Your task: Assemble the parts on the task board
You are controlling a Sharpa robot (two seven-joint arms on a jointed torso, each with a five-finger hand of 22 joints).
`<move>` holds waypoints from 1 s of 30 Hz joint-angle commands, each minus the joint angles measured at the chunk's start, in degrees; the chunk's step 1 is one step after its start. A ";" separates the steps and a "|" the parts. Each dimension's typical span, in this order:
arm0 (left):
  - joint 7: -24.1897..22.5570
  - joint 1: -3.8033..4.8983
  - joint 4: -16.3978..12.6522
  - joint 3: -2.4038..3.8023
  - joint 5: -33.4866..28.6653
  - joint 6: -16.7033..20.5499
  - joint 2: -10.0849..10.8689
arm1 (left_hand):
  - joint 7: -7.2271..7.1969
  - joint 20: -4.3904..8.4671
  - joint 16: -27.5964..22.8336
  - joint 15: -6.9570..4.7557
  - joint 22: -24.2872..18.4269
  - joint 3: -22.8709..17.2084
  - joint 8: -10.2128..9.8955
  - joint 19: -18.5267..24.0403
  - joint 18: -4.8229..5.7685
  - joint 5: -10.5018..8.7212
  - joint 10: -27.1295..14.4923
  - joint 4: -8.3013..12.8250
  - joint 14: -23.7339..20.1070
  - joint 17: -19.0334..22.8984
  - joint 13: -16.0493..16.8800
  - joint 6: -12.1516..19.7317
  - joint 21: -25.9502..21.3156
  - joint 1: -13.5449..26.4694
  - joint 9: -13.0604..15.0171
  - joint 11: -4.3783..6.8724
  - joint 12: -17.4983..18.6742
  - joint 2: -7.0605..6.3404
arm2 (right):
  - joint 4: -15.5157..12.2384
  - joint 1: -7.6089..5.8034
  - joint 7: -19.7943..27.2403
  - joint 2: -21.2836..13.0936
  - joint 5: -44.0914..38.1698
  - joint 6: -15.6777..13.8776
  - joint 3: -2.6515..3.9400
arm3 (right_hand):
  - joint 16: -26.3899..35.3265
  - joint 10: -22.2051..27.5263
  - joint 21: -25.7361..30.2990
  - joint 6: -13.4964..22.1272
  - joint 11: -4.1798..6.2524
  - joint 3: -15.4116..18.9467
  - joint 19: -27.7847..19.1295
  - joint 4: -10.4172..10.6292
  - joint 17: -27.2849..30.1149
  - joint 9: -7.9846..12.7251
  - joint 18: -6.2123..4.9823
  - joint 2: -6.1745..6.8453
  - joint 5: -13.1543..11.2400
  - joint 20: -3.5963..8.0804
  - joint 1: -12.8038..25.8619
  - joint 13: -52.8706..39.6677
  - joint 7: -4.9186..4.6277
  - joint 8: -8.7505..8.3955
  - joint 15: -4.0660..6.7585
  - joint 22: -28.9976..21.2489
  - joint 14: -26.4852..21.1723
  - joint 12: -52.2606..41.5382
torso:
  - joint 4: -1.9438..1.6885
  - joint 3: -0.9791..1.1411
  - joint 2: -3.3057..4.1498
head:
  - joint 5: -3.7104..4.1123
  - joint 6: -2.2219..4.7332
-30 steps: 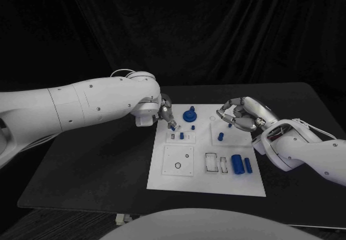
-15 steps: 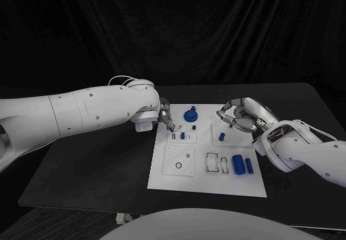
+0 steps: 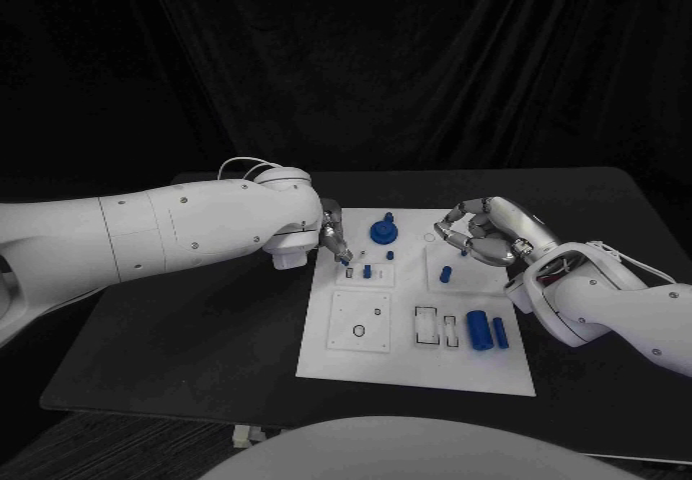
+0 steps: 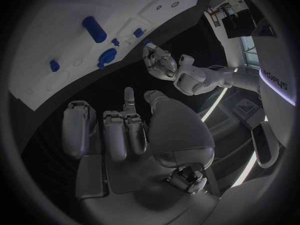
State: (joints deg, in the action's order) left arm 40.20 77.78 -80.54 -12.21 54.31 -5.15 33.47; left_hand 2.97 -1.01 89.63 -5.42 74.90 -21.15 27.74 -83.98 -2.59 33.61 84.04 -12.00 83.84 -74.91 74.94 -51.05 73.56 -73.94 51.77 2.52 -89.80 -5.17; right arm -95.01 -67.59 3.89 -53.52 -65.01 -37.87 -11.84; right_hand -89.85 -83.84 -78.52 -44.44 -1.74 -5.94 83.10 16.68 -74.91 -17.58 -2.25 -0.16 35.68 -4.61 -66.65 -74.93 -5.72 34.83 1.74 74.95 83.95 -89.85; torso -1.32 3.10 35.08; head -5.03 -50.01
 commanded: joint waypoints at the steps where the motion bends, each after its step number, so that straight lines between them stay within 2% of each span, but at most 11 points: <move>1: 1.59 -0.33 0.05 0.04 0.36 1.06 -0.32 | -0.37 0.11 0.37 -0.01 11.13 -7.94 0.38 -2.24 -0.40 0.12 5.96 8.24 6.16 -15.09 15.06 -0.23 0.08 0.40 0.06 -0.32 -0.20 0.17 | -0.17 0.16 -1.01 0.03 -0.35 0.00 0.03 | -0.15 -6.16 0.20 0.42 0.11 -0.25 -0.32 -0.15 -15.09 0.07 -0.98 -0.20 0.14 0.09 -0.21 -15.07 -0.01 0.05 0.07 10.75 6.05 -0.15 | 0.02 0.03 -0.01 | 0.06 0.01; 4: 1.62 -0.57 0.42 0.04 0.25 0.74 -0.55 | -0.40 0.13 0.37 -0.03 11.10 -7.91 0.42 -2.24 -0.42 -0.11 5.96 8.25 6.16 -15.09 15.06 -0.27 0.00 0.59 0.03 -0.30 -0.20 0.21 | -0.16 0.18 -1.05 0.03 -0.35 0.05 0.03 | -0.15 -6.16 0.20 0.42 0.11 -0.25 -0.32 -0.15 -15.09 0.07 -0.98 -0.20 0.14 0.09 -0.21 -15.07 -0.01 0.05 0.07 10.75 6.05 -0.15 | 0.01 0.05 -0.01 | 0.15 0.01; 11: 1.61 -0.99 1.22 0.04 0.15 0.55 -0.96 | -0.45 0.15 0.37 -0.05 11.04 -7.90 0.40 -2.19 -0.46 -0.87 5.82 8.31 6.16 -15.09 14.87 -0.23 -0.23 0.92 -0.08 -0.27 0.10 0.36 | -0.09 0.21 -1.08 0.06 -0.35 0.14 0.03 | -0.15 -6.16 0.33 0.42 0.11 -0.28 -0.40 -0.18 -15.09 0.07 -1.01 -0.15 0.22 0.09 -0.35 -15.07 0.00 0.07 0.07 10.70 6.05 -0.15 | 0.01 -0.04 0.08 | 0.14 0.01; 30: 1.48 -1.90 2.24 0.04 0.13 0.09 -1.71 | -0.46 0.16 0.37 -0.05 11.00 -7.91 0.37 -2.15 -0.48 -1.22 5.76 8.37 6.16 -15.09 14.77 -0.20 -0.38 1.00 -0.13 -0.26 0.23 0.41 | 0.00 0.24 -1.12 0.04 -0.35 0.34 0.03 | -0.15 -6.16 0.51 0.38 0.11 -0.32 -0.51 -0.18 -15.09 0.07 -1.05 -0.15 0.27 0.09 -0.44 -15.07 0.01 0.11 0.07 10.64 6.05 -0.15 | 0.00 -0.03 0.10 | -0.02 0.01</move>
State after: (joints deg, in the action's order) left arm 40.24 76.00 -78.22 -12.22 54.56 -4.95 31.93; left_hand 2.85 -1.01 89.63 -5.41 74.90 -21.15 27.95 -83.98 -2.60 32.67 84.04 -11.99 83.84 -74.90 74.94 -51.21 73.30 -73.32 51.71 2.52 -89.80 -5.02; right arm -94.92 -67.49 3.62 -53.46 -65.01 -37.78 -11.82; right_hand -89.85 -83.84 -78.31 -44.44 -1.74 -6.11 82.95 16.51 -74.91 -17.59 -2.25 -0.16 35.68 -4.46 -66.65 -74.93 -5.72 34.82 1.74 74.93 83.95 -89.85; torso -1.30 3.07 35.18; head -5.02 -50.01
